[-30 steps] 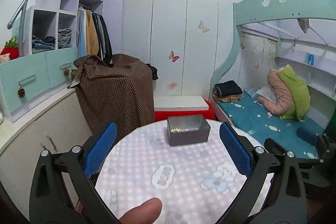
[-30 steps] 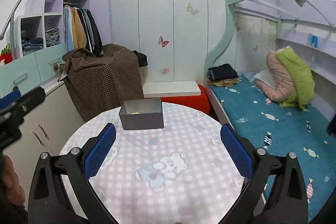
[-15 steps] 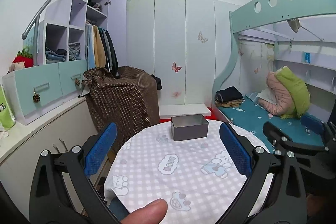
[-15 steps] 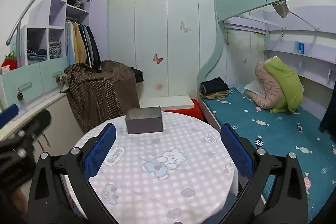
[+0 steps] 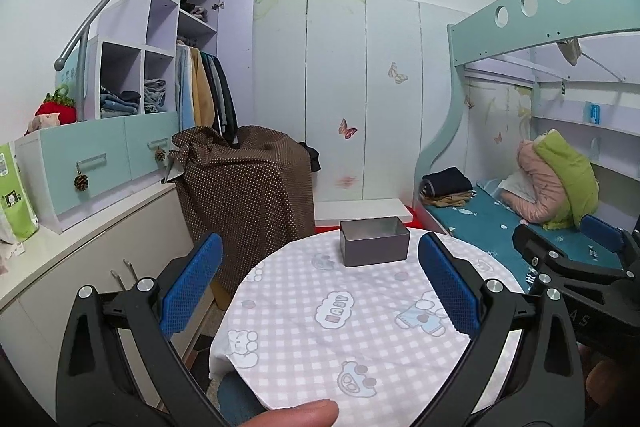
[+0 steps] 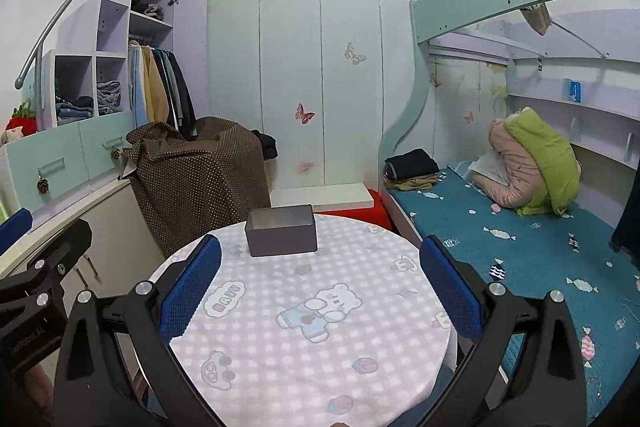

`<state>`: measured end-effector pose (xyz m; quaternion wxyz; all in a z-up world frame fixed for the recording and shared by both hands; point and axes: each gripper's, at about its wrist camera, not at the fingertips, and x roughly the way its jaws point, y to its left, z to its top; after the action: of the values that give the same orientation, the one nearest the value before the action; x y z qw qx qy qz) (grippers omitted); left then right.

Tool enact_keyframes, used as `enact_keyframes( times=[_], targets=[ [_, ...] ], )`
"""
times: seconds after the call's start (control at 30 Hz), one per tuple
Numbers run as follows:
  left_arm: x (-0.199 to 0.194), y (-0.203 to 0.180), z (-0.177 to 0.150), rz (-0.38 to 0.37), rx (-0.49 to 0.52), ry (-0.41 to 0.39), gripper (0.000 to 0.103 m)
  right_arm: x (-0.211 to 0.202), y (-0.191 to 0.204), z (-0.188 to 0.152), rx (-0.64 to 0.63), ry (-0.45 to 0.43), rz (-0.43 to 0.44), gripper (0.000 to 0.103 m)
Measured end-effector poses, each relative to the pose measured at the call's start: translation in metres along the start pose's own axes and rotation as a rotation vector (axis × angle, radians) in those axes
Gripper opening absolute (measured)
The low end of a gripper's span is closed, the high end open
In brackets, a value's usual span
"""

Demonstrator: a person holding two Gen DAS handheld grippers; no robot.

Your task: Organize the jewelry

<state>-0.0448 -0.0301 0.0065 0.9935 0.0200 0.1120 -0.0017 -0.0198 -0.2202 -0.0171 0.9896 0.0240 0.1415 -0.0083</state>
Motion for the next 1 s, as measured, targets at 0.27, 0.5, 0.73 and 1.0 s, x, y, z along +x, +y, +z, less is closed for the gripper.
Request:
enact_keyframes(
  times=[0.27, 0.5, 0.73, 1.0],
  targets=[
    [0.0021, 0.0026, -0.0011, -0.002, -0.006, 0.005, 0.098, -0.0007, 0.0049, 0.0009, -0.011, 0.002, 0.009, 0.096],
    [0.0019, 0.0028, -0.0010, -0.001, -0.007, 0.004, 0.098, 0.0000, 0.0079, 0.0006, -0.014, 0.006, 0.017, 0.096],
    [0.0024, 0.0030, -0.0018, 0.000, -0.005, 0.006, 0.098, -0.0002, 0.0080, 0.0004, -0.015, 0.007, 0.017, 0.096],
    [0.0016, 0.0025, -0.0031, 0.002, -0.004, 0.006, 0.098, 0.0005, 0.0088, 0.0006, -0.012, 0.007, 0.017, 0.096]
  ],
)
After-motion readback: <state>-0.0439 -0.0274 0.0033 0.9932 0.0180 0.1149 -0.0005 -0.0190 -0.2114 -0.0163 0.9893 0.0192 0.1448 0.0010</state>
